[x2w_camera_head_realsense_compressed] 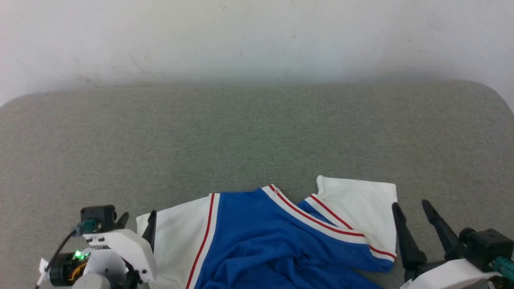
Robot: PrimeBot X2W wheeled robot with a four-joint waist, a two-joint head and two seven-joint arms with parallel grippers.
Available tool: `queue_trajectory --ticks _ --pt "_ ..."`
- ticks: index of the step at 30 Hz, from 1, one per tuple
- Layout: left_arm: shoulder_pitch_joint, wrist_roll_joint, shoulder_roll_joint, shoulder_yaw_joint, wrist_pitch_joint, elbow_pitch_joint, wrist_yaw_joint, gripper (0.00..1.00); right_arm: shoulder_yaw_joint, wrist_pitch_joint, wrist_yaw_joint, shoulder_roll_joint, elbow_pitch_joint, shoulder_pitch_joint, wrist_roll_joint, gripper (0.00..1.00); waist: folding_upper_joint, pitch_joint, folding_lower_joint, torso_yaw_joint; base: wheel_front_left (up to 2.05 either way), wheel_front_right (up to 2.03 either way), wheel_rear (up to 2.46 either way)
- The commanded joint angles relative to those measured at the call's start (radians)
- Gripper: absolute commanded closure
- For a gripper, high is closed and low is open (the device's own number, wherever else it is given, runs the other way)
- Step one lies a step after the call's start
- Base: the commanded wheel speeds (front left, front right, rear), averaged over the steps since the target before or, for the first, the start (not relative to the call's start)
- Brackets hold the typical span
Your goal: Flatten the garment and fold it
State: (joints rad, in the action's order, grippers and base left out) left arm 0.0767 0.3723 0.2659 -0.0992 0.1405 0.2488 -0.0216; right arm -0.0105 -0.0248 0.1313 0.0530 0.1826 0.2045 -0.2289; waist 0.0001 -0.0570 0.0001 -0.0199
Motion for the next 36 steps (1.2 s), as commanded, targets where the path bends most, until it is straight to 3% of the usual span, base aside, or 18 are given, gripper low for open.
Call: queue_trajectory --ticks 1,8,16,17,18,19,23,27,33,36 --pt "0.030 0.016 0.016 -0.004 0.056 0.037 0.012 0.00 0.010 0.003 -0.001 -0.003 0.005 -0.016 0.000 0.00 -0.0001 -0.019 -0.0001 0.022 0.00 0.00 0.00" --pt "0.091 0.049 0.054 -0.052 0.278 0.172 0.065 0.00 0.026 0.007 -0.001 -0.003 -0.012 -0.031 -0.021 0.00 -0.0001 -0.036 -0.0001 0.046 0.00 0.00 0.00" --pt "0.122 0.067 0.044 -0.161 0.413 0.216 0.129 0.03 0.020 0.009 -0.001 -0.003 -0.036 -0.041 -0.040 0.00 -0.0001 -0.047 -0.0001 0.059 0.00 0.00 0.00" --pt "0.122 0.071 0.044 -0.173 0.430 0.220 0.133 0.60 0.019 0.008 -0.001 -0.003 -0.041 -0.042 -0.041 0.00 -0.0001 -0.046 -0.0001 0.060 0.00 0.00 0.00" --pt "0.121 0.077 0.045 -0.180 0.439 0.221 0.136 0.95 0.019 0.008 -0.001 -0.003 -0.044 -0.044 -0.044 0.00 -0.0001 -0.046 -0.0001 0.062 0.00 0.00 0.00" --pt "0.122 0.080 0.048 -0.183 0.439 0.219 0.137 1.00 0.019 0.007 -0.001 -0.003 -0.048 -0.045 -0.046 0.00 -0.0001 -0.045 -0.0001 0.063 0.00 0.00 0.00" --pt "0.106 0.078 0.061 -0.177 0.413 0.205 0.127 1.00 0.012 -0.013 -0.001 -0.003 -0.075 -0.056 -0.050 0.00 -0.0001 -0.033 -0.0001 0.066 0.00 0.00 0.00" --pt "0.071 0.060 0.071 -0.145 0.333 0.147 0.068 1.00 -0.019 -0.071 -0.001 -0.003 -0.148 -0.106 -0.059 0.00 -0.0001 -0.025 -0.0001 0.061 0.00 0.00 0.00" --pt "0.029 0.058 0.044 -0.100 0.214 0.027 -0.006 1.00 -0.052 -0.203 -0.001 0.053 -0.367 -0.240 -0.128 0.00 -0.0001 -0.027 -0.0001 0.001 0.00 0.00 0.00" --pt "0.013 0.053 0.033 -0.099 0.179 -0.037 -0.020 1.00 -0.038 -0.277 -0.001 0.088 -0.493 -0.327 -0.151 0.00 -0.0001 -0.037 -0.0001 -0.029 0.00 0.00 0.00"
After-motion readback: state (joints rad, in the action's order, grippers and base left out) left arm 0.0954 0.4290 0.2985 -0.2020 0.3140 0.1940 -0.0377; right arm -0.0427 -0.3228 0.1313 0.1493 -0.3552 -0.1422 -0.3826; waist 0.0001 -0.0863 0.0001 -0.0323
